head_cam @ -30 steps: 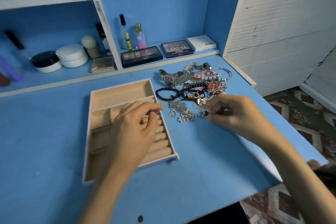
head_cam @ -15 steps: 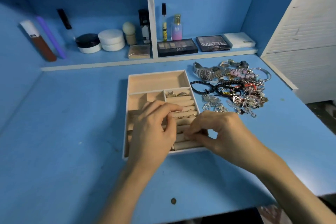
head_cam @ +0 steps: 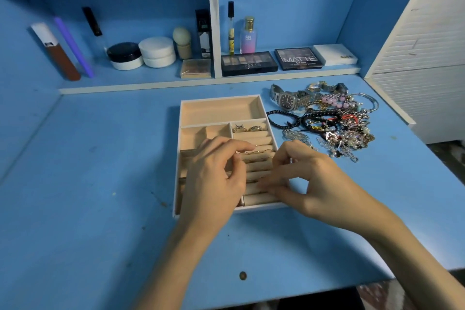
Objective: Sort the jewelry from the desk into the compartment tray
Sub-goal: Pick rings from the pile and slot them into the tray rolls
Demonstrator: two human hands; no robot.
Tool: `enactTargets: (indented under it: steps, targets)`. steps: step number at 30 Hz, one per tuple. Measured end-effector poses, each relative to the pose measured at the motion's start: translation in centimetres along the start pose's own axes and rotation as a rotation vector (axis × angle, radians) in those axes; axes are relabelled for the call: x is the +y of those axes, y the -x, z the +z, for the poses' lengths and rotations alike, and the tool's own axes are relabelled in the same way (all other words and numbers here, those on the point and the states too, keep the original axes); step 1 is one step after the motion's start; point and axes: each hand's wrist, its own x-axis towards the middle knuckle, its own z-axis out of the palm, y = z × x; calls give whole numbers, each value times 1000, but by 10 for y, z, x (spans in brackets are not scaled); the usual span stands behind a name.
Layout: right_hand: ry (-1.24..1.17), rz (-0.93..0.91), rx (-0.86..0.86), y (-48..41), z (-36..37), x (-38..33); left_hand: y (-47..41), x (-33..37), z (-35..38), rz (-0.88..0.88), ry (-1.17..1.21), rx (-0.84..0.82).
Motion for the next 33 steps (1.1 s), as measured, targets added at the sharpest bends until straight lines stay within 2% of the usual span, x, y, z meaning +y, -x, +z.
enactTargets:
  steps: [13,23,25,28,33]
  targets:
    - [5,101,76,2,6,5,0,2,-2,-5,-2,-32]
    - [-33,144,-16,-3,2,4,1,2,-2,7,-18,-29]
    - [-116,173,-28,-2,-5,4,1,2,-2,7,-19,-31]
    - [-241,250,95,-6,-20,15,1,3,-2,-4,-14,-52]
    - [-20,405,402,-23,-36,60,-3,7,-3,-43,-6,-99]
